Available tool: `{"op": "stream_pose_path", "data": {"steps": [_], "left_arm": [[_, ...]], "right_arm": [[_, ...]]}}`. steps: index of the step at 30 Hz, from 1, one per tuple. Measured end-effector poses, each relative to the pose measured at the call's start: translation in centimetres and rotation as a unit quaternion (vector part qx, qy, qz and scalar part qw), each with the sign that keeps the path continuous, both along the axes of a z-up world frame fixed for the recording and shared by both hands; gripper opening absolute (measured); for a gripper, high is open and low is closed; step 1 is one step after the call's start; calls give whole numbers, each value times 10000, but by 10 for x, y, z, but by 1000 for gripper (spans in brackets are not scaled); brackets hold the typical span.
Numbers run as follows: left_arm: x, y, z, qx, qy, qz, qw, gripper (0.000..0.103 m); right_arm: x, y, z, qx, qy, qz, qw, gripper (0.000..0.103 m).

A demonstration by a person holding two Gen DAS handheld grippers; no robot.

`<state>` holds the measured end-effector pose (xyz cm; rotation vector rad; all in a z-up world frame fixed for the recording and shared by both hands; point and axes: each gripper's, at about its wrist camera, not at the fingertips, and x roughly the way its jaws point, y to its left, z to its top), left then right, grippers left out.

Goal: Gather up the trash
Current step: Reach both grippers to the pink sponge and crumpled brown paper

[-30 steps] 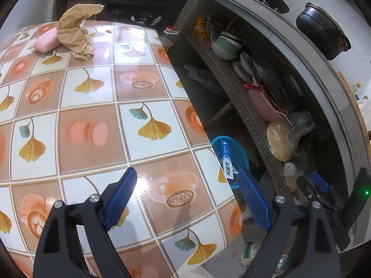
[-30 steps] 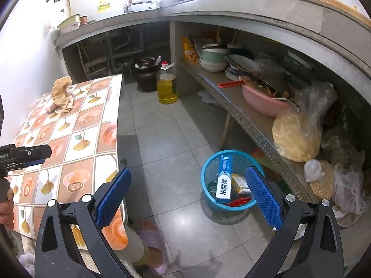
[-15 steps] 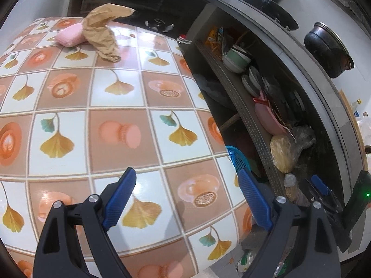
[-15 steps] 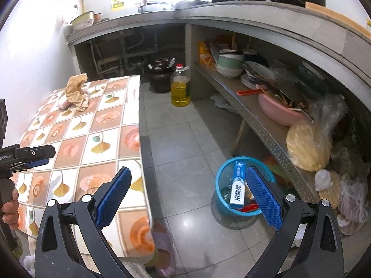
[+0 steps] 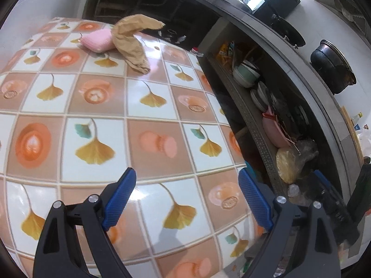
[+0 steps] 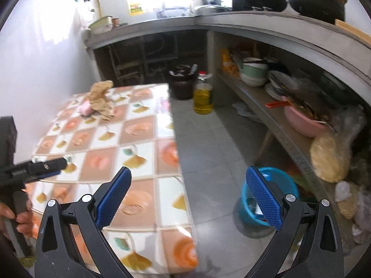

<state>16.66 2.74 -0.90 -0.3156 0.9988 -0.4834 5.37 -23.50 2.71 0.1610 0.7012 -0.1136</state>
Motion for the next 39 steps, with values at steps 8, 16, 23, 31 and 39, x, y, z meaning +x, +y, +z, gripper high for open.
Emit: {"op": "stream_pose_path", "data": {"steps": [8, 16, 23, 31, 39], "left_arm": [[10, 41, 13, 151, -418, 350, 9984, 88], [46, 83, 28, 488, -906, 785, 9916, 88], [126, 102, 42, 758, -1107, 1042, 9855, 88], [221, 99, 33, 1310, -1091, 1074, 9795, 81], [254, 123, 8, 1137, -765, 1323, 9817, 63]], "right_arm": [[47, 20, 7, 412, 59, 527, 9977, 95], [118, 49, 9, 877, 242, 1295, 9874, 95], [218, 85, 12, 1298, 395, 2144, 9673, 95], [342, 147, 35, 1221, 83, 2229, 9671, 93], [410, 201, -23, 759, 780, 2748, 9553, 41]]}}
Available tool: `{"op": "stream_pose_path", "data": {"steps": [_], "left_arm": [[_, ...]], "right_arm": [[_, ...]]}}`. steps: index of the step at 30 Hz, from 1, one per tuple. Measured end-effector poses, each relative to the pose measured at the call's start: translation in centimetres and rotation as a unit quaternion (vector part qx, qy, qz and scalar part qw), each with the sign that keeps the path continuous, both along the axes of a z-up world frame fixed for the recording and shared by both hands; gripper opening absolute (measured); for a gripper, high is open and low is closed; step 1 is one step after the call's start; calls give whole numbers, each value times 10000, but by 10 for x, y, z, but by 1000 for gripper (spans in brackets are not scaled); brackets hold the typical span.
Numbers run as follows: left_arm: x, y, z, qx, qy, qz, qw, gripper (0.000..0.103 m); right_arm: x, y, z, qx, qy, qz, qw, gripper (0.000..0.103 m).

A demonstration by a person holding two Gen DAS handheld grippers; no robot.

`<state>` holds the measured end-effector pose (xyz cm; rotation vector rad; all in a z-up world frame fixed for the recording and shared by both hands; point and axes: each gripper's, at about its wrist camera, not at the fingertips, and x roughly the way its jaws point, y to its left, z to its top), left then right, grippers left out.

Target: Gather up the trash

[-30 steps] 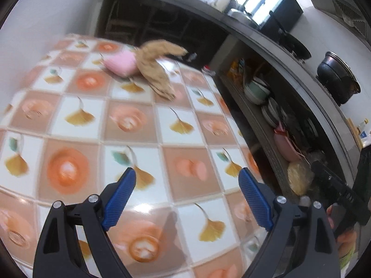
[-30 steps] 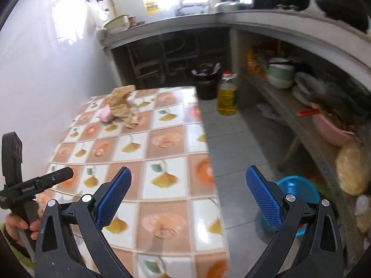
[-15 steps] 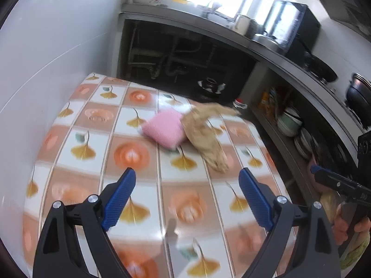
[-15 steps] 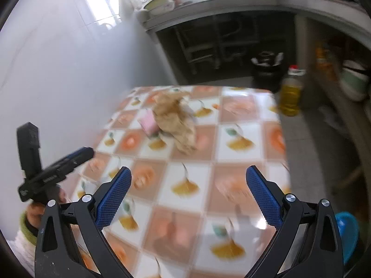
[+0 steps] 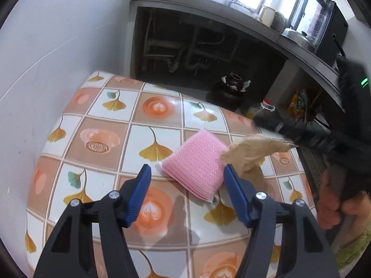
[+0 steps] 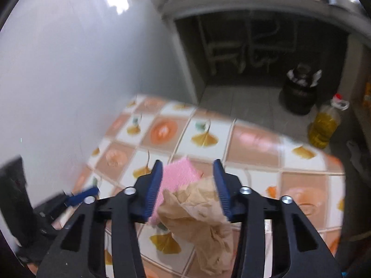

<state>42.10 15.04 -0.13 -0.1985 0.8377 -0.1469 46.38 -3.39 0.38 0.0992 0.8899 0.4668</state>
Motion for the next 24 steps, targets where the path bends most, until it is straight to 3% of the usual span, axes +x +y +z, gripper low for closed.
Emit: {"op": "stream_pose_path", "data": {"steps": [5, 7, 8, 12, 15, 20, 22, 24], "left_arm": [[15, 2, -7, -115, -91, -291, 9995, 63], [24, 0, -11, -131, -35, -416, 9990, 67], [33, -3, -15, -150, 52, -551, 9984, 72], [53, -13, -24, -88, 299, -829, 9961, 75], [62, -20, -30, -49, 489, -1054, 9932, 78], [62, -23, -39, -26, 653, -1094, 9919, 78], [61, -21, -41, -70, 675, -1026, 9924, 78], [61, -20, -43, -47, 677, -956, 9931, 78]], "right_arm": [[-17, -18, -39, -132, 312, 307, 9990, 42], [-21, -21, -47, -224, 348, 394, 9984, 46], [-23, -22, -50, -258, 373, 442, 9980, 50], [-26, -23, -55, -300, 423, 612, 9968, 69], [-27, -16, -54, -501, 340, 792, 9950, 76], [-32, -2, -63, -944, 272, 1062, 9895, 77], [-36, 0, -63, -1054, 218, 1078, 9883, 72], [-38, -1, -62, -1019, 241, 1064, 9888, 57]]}}
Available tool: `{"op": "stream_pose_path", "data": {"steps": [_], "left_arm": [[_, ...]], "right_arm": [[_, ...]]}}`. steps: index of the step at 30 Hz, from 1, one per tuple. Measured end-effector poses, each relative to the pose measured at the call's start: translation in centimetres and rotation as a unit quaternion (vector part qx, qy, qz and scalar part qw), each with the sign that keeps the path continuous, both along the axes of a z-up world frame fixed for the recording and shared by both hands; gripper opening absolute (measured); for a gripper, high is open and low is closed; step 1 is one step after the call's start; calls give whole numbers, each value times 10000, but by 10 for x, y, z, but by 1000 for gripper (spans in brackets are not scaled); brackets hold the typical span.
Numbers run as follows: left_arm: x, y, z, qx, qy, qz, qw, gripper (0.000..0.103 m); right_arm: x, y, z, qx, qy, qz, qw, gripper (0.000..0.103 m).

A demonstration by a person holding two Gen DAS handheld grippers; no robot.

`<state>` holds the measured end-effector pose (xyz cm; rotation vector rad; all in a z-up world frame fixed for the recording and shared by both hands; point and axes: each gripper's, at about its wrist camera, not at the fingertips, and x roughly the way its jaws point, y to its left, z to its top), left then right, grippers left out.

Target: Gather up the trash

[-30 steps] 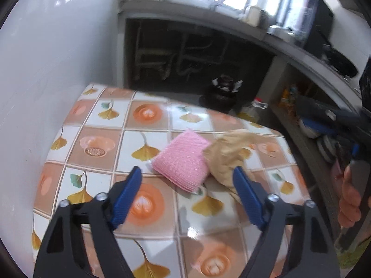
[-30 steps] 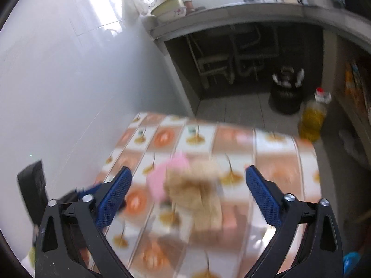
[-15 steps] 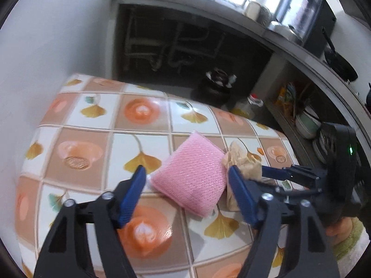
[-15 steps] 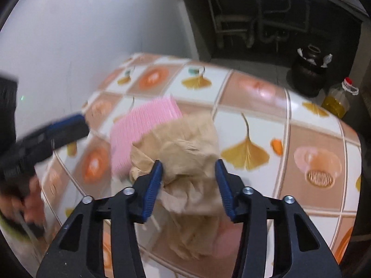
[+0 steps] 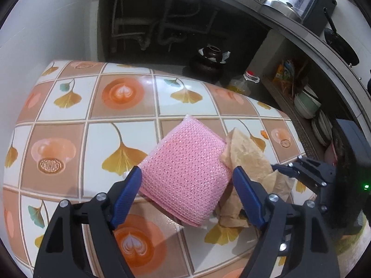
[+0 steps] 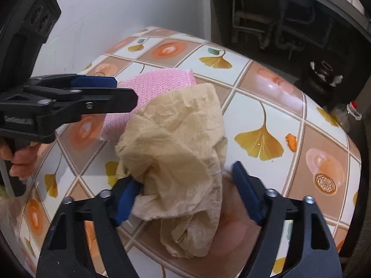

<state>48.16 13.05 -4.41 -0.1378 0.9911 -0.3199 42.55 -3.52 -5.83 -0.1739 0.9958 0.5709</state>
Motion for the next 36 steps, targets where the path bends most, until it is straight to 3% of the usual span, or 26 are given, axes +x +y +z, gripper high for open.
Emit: {"op": "stream_pose_path", "data": {"steps": [6, 13, 15, 17, 20, 25, 26, 29, 30, 35, 36], "left_arm": [[-9, -6, -5, 220, 93, 129, 9996, 57], [-47, -19, -2, 273, 179, 135, 9994, 28], [-63, -23, -4, 239, 247, 116, 9993, 8], [-78, -24, -9, 116, 424, 109, 9990, 1], [-99, -25, -12, 35, 506, 113, 9986, 0], [-118, -30, 7, 44, 247, -129, 9996, 3], [-117, -32, 13, 97, 166, -156, 9997, 13], [-105, -37, 28, 146, -128, -175, 9997, 64], [-99, -38, 32, 184, -250, -133, 9994, 69], [-39, -49, 43, 239, -493, 26, 9985, 67], [-27, -51, 42, 307, -542, 85, 9980, 57]], "right_arm": [[-11, -15, 2, 75, 232, -283, 9993, 24], [-52, -47, 0, 348, 635, -623, 9954, 16], [-70, -55, 0, 390, 708, -674, 9944, 15], [-88, -63, -1, 441, 771, -717, 9935, 15], [-114, -74, 0, 493, 848, -764, 9922, 15], [-146, -91, 2, 645, 936, -877, 9896, 15], [-149, -93, 2, 663, 954, -906, 9891, 15], [-156, -101, -2, 749, 1032, -980, 9870, 15], [-157, -102, -3, 759, 1046, -997, 9866, 15], [-158, -98, -6, 782, 993, -1027, 9867, 15], [-160, -101, -7, 792, 973, -1047, 9866, 15]]}}
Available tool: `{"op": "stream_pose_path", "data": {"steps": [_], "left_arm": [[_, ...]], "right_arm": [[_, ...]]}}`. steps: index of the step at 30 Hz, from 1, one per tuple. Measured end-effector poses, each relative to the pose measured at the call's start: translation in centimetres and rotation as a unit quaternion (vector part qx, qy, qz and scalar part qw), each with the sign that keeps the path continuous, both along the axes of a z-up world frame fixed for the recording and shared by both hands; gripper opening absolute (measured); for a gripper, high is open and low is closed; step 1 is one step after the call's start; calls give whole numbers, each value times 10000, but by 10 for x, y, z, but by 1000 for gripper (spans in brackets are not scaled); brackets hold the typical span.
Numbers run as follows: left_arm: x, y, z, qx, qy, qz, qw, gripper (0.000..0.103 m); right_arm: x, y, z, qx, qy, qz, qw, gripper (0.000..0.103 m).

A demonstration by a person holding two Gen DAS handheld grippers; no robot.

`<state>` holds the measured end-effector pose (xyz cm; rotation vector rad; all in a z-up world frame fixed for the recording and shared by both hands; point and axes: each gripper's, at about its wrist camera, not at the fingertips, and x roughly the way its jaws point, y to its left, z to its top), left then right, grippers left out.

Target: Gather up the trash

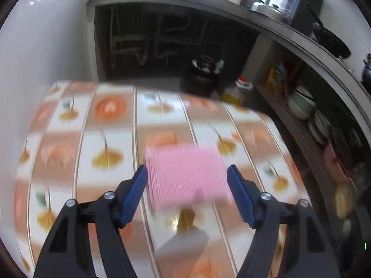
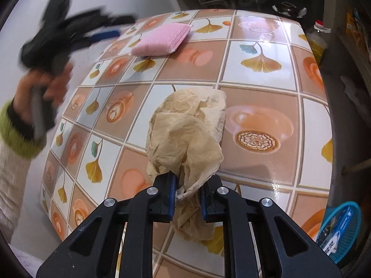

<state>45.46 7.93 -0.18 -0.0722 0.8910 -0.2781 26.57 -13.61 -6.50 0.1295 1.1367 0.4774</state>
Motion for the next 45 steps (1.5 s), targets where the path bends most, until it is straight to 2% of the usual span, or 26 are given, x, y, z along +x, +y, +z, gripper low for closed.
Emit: {"op": "stream_pose_path", "data": {"steps": [3, 7, 9, 12, 17, 19, 23, 26, 29, 32, 36, 39, 41, 43, 45], "left_arm": [[49, -12, -17, 79, 287, 6, 9996, 47], [87, -19, -47, 256, 737, 14, 9969, 45], [93, -22, -58, 366, 918, -96, 9951, 44], [82, -26, -61, 592, 862, -262, 9942, 41], [32, -33, -60, 881, 968, -680, 9891, 35], [-3, -34, -59, 937, 966, -825, 9875, 35], [-79, -27, -60, 810, 964, -1120, 9857, 35], [-122, -24, -58, 753, 912, -1272, 9848, 35], [-167, -9, -45, 455, 624, -1148, 9904, 37], [-205, 13, -22, 89, 205, -712, 9972, 57], [-255, 35, -2, -564, -112, -503, 9971, 59], [-283, 39, -4, -659, -5, -618, 9959, 59], [-289, 40, -14, -675, 172, -596, 9958, 59], [-288, 39, -32, -755, 523, -465, 9947, 59], [-287, 39, -43, -946, 729, -364, 9922, 57]], "right_arm": [[-3, -5, -2, 85, -27, -128, 9999, 15], [-12, -16, -3, 224, -4, -247, 9994, 15], [-14, -18, -3, 248, 15, -268, 9993, 15], [-14, -19, -2, 187, 6, -272, 9995, 16], [-20, -21, -3, 276, 36, -390, 9989, 16], [-29, -19, -3, 310, 48, -430, 9986, 16], [-53, -17, -1, 257, 0, -464, 9986, 16], [-72, -17, -3, 325, 54, -538, 9980, 17], [-87, -16, -3, 292, 25, -634, 9976, 18], [-98, -16, -1, 369, 21, -758, 9964, 18], [-101, -10, 9, 402, -124, -789, 9960, 18], [-88, 0, 19, 429, -288, -699, 9962, 18], [-75, 12, 23, 465, -350, -571, 9967, 18], [-58, 29, 25, 419, -431, -421, 9973, 18], [-39, 45, 26, 318, -485, -294, 9979, 17]]}}
